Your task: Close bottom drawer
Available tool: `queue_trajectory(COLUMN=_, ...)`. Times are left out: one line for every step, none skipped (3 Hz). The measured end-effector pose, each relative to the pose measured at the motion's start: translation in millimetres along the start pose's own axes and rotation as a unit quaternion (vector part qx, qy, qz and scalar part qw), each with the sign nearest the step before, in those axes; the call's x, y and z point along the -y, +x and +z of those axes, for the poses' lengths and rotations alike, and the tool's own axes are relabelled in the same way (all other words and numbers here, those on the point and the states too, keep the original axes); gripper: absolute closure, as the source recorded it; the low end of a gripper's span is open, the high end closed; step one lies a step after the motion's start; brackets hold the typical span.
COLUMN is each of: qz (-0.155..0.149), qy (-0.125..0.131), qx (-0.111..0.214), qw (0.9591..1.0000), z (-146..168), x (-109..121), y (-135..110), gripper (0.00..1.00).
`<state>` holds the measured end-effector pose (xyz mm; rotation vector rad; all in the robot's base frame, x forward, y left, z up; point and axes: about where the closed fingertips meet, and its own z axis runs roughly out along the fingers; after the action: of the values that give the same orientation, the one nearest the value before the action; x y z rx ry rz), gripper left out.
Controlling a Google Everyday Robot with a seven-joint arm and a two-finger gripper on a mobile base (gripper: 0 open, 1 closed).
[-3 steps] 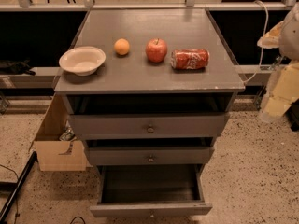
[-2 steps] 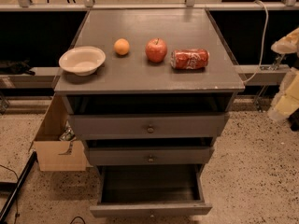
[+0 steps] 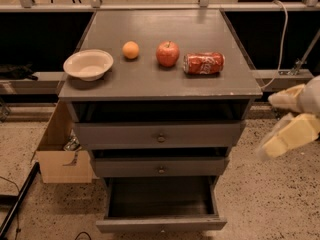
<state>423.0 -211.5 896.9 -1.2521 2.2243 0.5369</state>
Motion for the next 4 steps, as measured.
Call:
queue_trajectory(qz=0.014, qy=-0.022, qx=0.004, qw=0.9997, z=12.9, x=-13.5, y=5.8, gripper=0.0)
queue_trajectory(qz=0.014, qy=-0.022, qx=0.004, qw=0.9997, z=12.9, x=-13.5, y=5.8, gripper=0.0)
queue_trajectory(qz=0.029, qy=-0.009, qx=-0.015, qw=0.9994, z=39.5, x=-20.3, y=10.1, gripper=0.0)
queue_trajectory(qz=0.057, qy=0.008, qx=-0.058, qw=0.9966, z=106.0, x=-22.2, y=26.3, gripper=0.0)
